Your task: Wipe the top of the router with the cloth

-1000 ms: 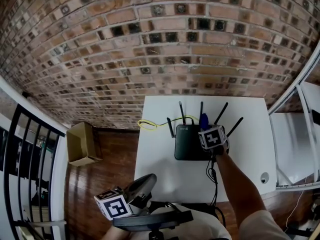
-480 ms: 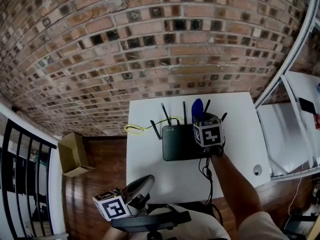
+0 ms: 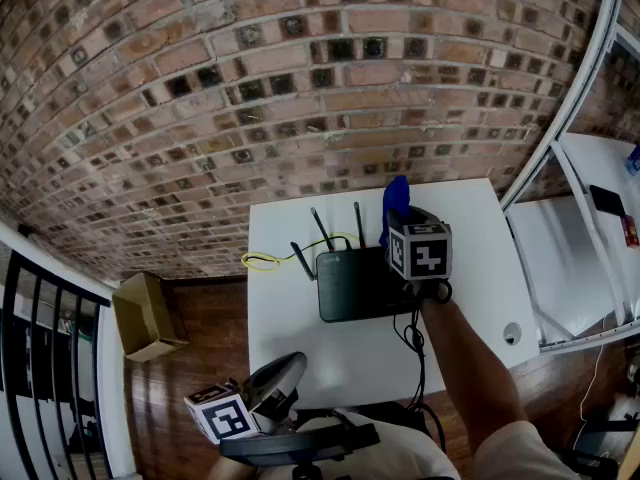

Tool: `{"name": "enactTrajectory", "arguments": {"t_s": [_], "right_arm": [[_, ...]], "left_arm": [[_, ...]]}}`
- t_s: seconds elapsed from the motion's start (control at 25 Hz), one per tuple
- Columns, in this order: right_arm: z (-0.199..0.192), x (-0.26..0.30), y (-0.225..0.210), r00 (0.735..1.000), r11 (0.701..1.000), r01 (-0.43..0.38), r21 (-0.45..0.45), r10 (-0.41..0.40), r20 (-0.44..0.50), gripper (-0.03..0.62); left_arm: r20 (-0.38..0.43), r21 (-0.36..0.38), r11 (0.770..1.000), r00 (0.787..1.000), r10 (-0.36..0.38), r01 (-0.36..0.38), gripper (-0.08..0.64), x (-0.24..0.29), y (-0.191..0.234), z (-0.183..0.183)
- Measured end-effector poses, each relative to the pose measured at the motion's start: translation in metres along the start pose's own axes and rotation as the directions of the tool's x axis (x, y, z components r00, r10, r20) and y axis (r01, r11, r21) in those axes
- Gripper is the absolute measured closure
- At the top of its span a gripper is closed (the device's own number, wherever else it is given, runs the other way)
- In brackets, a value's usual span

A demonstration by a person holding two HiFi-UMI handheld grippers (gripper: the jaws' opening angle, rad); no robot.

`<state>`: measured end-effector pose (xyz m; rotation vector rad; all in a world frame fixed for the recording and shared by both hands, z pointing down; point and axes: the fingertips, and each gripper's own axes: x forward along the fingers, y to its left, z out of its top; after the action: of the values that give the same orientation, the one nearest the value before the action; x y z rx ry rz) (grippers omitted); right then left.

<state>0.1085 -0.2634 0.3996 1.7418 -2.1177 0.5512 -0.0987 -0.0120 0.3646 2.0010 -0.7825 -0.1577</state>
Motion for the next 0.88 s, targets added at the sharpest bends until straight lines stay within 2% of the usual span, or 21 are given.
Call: {"name": "enactTrajectory", "arguments": {"t_s": [0.16,0.24,0.56,0.72,0.88], "right_arm": [[-0.036,0.009,-0.007,0.998,0.996,0.010,0.089,-0.004,-0.067,0.489],[-0.050,0.013,-0.007,0.995,0.994,0.014,0.112,-0.003,-0.095,0.488],[-0.096,0.031,-0.008,0.978,0.994,0.036,0.103,-0.014,-0.209,0.489],[-0.115,0.039,-0.007,0.966,0.995,0.041,0.089,-0.017,-0.257,0.488],[-0.135,0.047,-0.006,0.948,0.997,0.050,0.062,-0.028,-0.316,0.488]], "left_arm": [[-0.025,0.005,0.999,0.999,0.039,-0.039,0.541,0.003,-0.018,0.006],[-0.012,-0.001,1.000,0.999,0.030,-0.030,0.541,0.004,-0.020,0.009],[0.021,-0.004,1.000,1.000,0.003,-0.003,0.541,-0.002,-0.013,0.010],[0.011,0.005,0.999,0.999,0.039,-0.039,0.541,-0.011,0.002,0.004],[0.021,0.007,0.997,0.997,0.074,-0.074,0.541,-0.014,-0.007,0.012]]}}
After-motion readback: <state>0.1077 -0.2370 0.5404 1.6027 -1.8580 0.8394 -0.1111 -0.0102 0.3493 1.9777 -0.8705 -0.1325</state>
